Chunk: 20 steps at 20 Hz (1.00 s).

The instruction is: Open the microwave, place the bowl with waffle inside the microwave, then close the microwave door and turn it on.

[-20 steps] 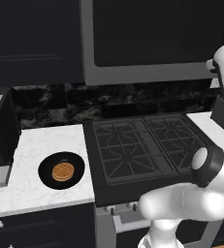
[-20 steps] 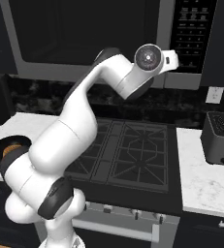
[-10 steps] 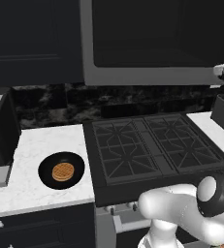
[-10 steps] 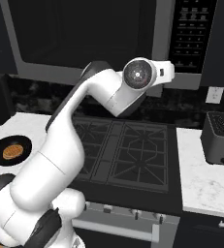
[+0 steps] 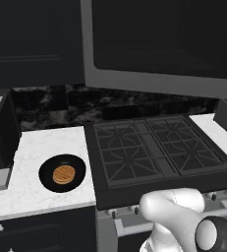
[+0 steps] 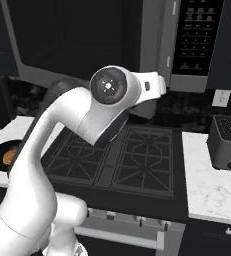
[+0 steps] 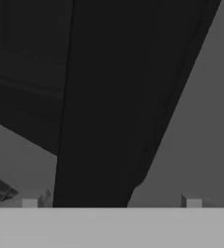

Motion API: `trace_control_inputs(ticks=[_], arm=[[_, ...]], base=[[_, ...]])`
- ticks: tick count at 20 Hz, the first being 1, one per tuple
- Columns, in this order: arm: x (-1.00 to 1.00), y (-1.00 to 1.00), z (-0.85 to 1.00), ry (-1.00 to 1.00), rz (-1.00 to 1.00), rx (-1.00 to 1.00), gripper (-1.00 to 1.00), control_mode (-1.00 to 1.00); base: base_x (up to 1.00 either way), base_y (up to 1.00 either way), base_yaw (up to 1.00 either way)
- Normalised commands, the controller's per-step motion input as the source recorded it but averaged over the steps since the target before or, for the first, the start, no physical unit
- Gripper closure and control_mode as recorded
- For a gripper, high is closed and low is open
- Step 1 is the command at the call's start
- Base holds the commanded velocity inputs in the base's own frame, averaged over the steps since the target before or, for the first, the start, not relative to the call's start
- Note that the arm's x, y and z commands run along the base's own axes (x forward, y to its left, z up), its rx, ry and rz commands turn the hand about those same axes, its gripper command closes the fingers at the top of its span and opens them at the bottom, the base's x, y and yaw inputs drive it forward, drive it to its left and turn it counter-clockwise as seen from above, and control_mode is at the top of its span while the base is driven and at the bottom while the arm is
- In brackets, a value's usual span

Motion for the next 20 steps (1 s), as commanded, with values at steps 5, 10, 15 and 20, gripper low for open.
trace_control_inputs(ticks=[5, 10, 15, 20], arm=[[-1.00, 1.00, 0.00, 0.00, -0.01, -0.26, 1.00, -1.00], [-0.92, 1.00, 0.00, 0.01, -0.05, -0.28, 1.00, -1.00], [-0.71, 1.00, 0.00, 0.09, -0.09, -0.29, -1.00, -1.00], [-0.86, 0.62, 0.03, 0.16, -0.05, -0.14, -1.00, -1.00]], base=[[0.00, 0.00, 0.00], [0.00, 0.00, 0.00], [0.00, 0.00, 0.00], [0.00, 0.00, 0.00]])
